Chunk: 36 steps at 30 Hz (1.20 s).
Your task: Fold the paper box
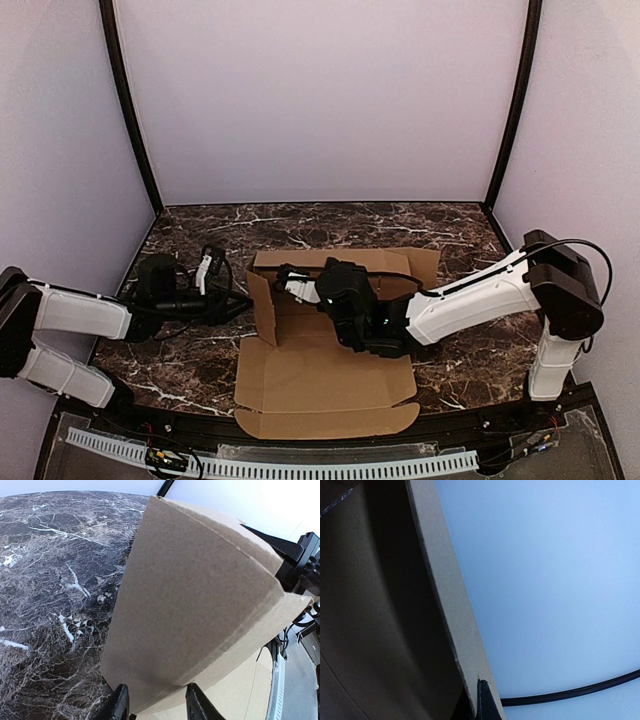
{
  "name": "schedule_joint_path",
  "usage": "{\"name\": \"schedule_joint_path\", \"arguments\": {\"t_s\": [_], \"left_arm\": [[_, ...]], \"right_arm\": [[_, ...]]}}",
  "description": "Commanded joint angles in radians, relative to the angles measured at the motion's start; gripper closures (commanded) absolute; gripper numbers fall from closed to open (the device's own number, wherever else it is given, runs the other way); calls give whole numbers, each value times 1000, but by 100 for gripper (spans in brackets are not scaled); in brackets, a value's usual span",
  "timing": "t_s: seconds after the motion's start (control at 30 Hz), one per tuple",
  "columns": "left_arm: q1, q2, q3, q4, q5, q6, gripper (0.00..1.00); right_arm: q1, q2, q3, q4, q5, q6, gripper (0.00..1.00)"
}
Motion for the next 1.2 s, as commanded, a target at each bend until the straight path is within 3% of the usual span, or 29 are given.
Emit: {"name": "schedule_joint_path", "arguments": {"t_s": [0.0, 0.7, 1.17], "left_arm": [[-23, 1, 21, 57, 2, -7, 61], [-182, 21, 23, 91, -332, 37, 53], [-342, 11, -5, 135, -713, 37, 54]], "right_arm": [[30, 33, -16, -153, -27, 81, 100], [63, 63, 37, -310, -27, 221, 100], [90, 106, 57, -383, -22, 301, 100]]}}
